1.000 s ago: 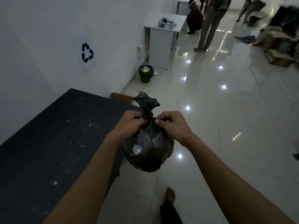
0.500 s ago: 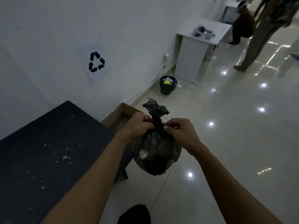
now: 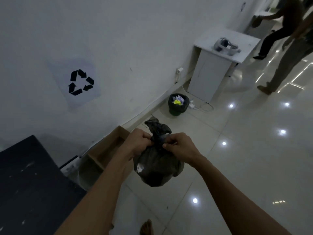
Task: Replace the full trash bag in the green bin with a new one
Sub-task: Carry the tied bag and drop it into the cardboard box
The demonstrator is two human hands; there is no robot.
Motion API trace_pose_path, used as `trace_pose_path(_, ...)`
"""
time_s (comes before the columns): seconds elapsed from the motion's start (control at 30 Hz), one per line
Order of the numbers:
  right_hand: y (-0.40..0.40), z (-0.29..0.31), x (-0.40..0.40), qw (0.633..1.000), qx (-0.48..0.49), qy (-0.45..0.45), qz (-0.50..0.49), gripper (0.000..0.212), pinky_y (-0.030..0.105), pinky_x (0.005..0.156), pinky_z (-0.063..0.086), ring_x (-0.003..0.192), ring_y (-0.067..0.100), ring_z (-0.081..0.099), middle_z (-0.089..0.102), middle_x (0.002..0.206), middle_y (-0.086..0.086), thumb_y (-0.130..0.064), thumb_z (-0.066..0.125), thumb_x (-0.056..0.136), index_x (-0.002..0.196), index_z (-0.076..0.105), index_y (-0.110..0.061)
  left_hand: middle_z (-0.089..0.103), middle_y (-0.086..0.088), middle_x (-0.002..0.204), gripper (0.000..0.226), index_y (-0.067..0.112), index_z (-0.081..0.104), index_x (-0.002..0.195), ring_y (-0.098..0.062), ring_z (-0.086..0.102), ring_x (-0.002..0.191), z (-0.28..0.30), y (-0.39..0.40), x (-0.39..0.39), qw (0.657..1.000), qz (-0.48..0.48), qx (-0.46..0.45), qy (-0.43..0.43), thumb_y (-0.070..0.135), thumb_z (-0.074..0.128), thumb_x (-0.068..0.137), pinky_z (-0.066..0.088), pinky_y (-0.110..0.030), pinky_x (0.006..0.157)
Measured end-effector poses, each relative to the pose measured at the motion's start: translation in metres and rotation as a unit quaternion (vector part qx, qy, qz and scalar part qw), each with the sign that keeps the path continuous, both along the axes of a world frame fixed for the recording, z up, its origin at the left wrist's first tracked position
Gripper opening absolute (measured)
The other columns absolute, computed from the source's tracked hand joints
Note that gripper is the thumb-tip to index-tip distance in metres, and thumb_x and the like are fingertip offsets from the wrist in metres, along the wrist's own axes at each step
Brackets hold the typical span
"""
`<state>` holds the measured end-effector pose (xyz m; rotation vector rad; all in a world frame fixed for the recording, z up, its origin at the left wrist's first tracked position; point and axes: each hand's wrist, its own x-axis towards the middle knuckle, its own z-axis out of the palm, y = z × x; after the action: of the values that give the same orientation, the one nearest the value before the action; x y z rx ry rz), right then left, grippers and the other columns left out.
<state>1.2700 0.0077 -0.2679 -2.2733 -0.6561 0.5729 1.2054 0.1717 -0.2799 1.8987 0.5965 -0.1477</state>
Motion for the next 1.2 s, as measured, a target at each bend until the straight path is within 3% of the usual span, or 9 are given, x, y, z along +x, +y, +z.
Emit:
trace_pose_path(0.17,0.05,-0.004,0.08,0.998,-0.024,0.001,0.052,0.011,0.019,0.067,0.045,0.084,0.016,0.062,0.069,0.09,0.006,-0.017,0.068,0.085,0.085,0.073,-0.007,0.057,-0.009,0.062,0.026,0.017,0.066,0.067,-0.018,0.054,0.055,-0.015,0.032,0.065,0.997,0.071,-0.01,0.031,0.003,0.058,0.088,0.046,-0.025,0.051)
trace_pose_path(0.37,0.114,-0.04,0.169,0.987,-0.061,0.009,0.15,0.014,0.03,0.071,0.047,0.074,0.017,0.06,0.064,0.072,-0.001,-0.017,0.07,0.08,0.07,0.068,-0.008,0.069,-0.018,0.078,0.012,0.006,0.071,0.08,-0.025,0.063,0.07,-0.051,0.071,0.125,0.984,0.175,0.01,0.032,0.003,0.06,0.082,0.056,-0.04,0.07)
trace_pose_path(0.57,0.171,-0.084,0.231,0.958,-0.097,0.038,0.266,0.024,0.025,0.06,0.04,0.066,0.014,0.054,0.059,0.066,0.0,-0.018,0.068,0.083,0.061,0.059,-0.013,0.065,-0.012,0.068,0.021,0.01,0.059,0.058,-0.028,0.063,0.07,-0.09,0.094,0.167,0.947,0.315,0.03,0.051,0.002,0.056,0.077,0.046,-0.031,0.059)
trace_pose_path(0.67,0.199,-0.107,0.243,0.95,-0.093,0.055,0.293,0.035,0.024,0.055,0.037,0.062,0.012,0.051,0.053,0.06,-0.006,-0.019,0.068,0.082,0.053,0.05,-0.02,0.064,-0.009,0.067,0.02,0.004,0.063,0.064,-0.017,0.055,0.064,-0.102,0.102,0.178,0.918,0.39,0.055,0.051,-0.006,0.052,0.077,0.041,-0.026,0.059)
trace_pose_path(0.77,0.225,-0.137,0.25,0.949,-0.07,0.086,0.296,0.038,0.023,0.061,0.041,0.067,0.014,0.056,0.054,0.061,-0.011,-0.016,0.069,0.082,0.053,0.047,-0.028,0.068,-0.011,0.074,0.023,0.009,0.067,0.067,-0.024,0.063,0.073,-0.131,0.118,0.184,0.895,0.436,0.086,0.026,-0.009,0.054,0.075,0.049,-0.029,0.066)
trace_pose_path(0.83,0.24,-0.16,0.254,0.948,-0.049,0.091,0.303,0.034,0.015,0.061,0.04,0.069,0.009,0.056,0.056,0.068,-0.012,-0.014,0.068,0.083,0.06,0.049,-0.031,0.07,-0.012,0.089,0.022,0.006,0.071,0.083,-0.026,0.064,0.087,-0.156,0.13,0.187,0.891,0.442,0.099,0.018,-0.006,0.056,0.074,0.055,-0.039,0.079)
trace_pose_path(0.97,0.273,-0.211,0.26,0.946,-0.006,0.095,0.311,0.013,0.002,0.061,0.038,0.076,0.011,0.058,0.06,0.08,-0.004,-0.009,0.068,0.083,0.078,0.058,-0.015,0.056,-0.007,0.124,0.054,0.017,0.058,0.125,-0.023,0.053,0.115,-0.206,0.148,0.179,0.864,0.493,0.089,0.041,0.015,0.055,0.07,0.047,-0.044,0.099)
trace_pose_path(1.1,0.307,-0.269,0.255,0.948,0.012,0.092,0.305,0.008,0.01,0.065,0.043,0.075,0.014,0.058,0.06,0.077,-0.002,-0.005,0.07,0.081,0.081,0.063,-0.002,0.052,-0.007,0.128,0.064,0.018,0.054,0.128,-0.025,0.051,0.119,-0.267,0.168,0.165,0.874,0.474,0.044,0.098,0.023,0.069,0.066,0.045,-0.04,0.101)
trace_pose_path(1.2,0.323,-0.304,0.252,0.956,-0.003,0.1,0.275,0.008,0.027,0.074,0.052,0.08,0.018,0.062,0.064,0.08,0.002,-0.006,0.07,0.081,0.081,0.063,-0.002,0.058,-0.006,0.12,0.048,0.013,0.06,0.118,-0.023,0.056,0.11,-0.307,0.181,0.157,0.871,0.47,0.02,0.141,0.018,0.074,0.072,0.047,-0.037,0.096)
